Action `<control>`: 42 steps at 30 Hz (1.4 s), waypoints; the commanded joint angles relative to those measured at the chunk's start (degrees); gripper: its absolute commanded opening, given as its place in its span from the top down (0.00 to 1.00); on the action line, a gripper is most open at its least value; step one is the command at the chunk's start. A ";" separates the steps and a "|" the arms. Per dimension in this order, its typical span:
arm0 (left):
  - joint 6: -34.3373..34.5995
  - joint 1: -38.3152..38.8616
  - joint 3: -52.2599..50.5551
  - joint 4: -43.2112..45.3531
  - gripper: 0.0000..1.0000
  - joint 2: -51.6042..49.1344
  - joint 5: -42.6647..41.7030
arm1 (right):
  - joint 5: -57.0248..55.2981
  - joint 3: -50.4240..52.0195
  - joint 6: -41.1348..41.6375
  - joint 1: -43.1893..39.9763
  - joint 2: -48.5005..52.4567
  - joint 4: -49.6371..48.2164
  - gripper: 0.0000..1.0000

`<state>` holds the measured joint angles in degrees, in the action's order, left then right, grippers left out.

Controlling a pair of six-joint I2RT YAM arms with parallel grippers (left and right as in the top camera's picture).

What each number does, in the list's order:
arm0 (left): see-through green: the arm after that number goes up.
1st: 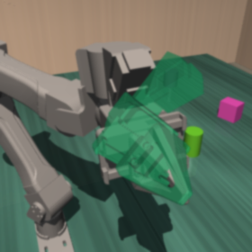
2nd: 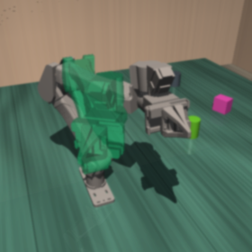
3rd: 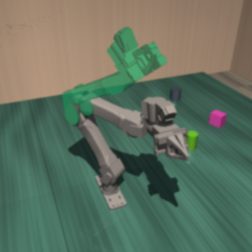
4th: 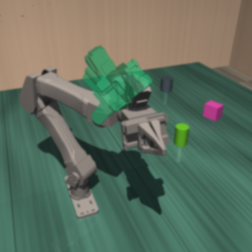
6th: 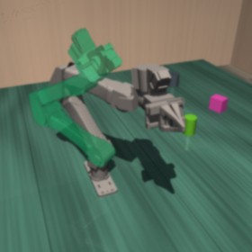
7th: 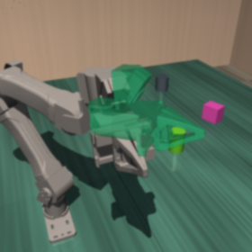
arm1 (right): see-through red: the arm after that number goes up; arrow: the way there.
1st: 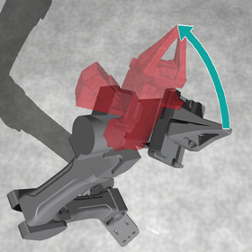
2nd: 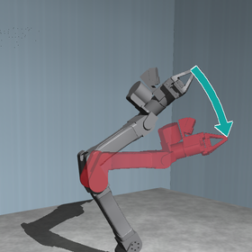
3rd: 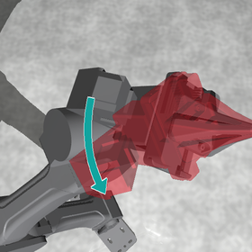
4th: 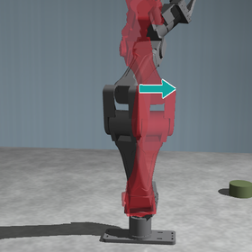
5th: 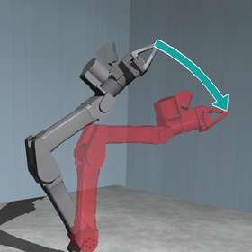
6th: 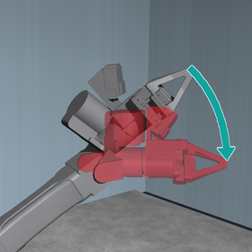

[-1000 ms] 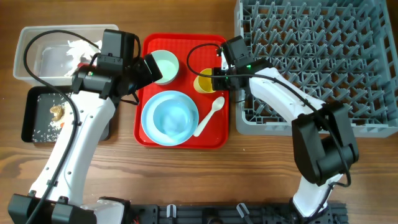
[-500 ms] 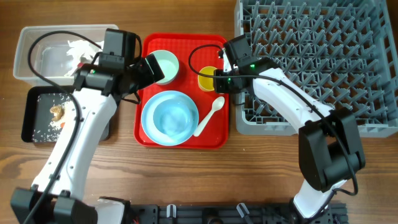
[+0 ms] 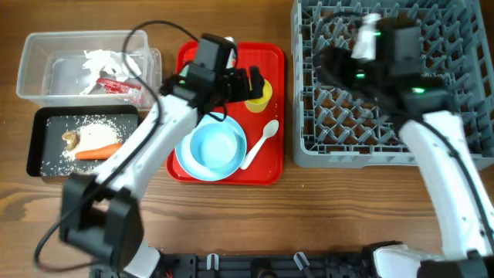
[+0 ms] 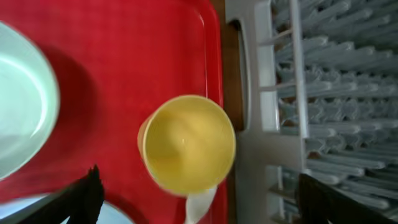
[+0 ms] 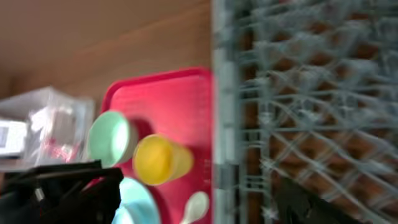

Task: Sort waste into correct bins and load items into the dishwasher rack
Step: 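Carry the yellow cup right and place it into the grey dish rack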

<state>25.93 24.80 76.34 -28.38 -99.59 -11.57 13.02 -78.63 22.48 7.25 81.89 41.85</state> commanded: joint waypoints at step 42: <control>-0.20 -16.81 0.50 6.36 0.96 15.15 -60.39 | 74.42 -0.44 -20.81 6.80 8.33 -38.80 0.29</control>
<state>26.22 7.62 76.58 -22.22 -83.79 -73.73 85.78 -78.48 1.28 13.74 90.02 3.33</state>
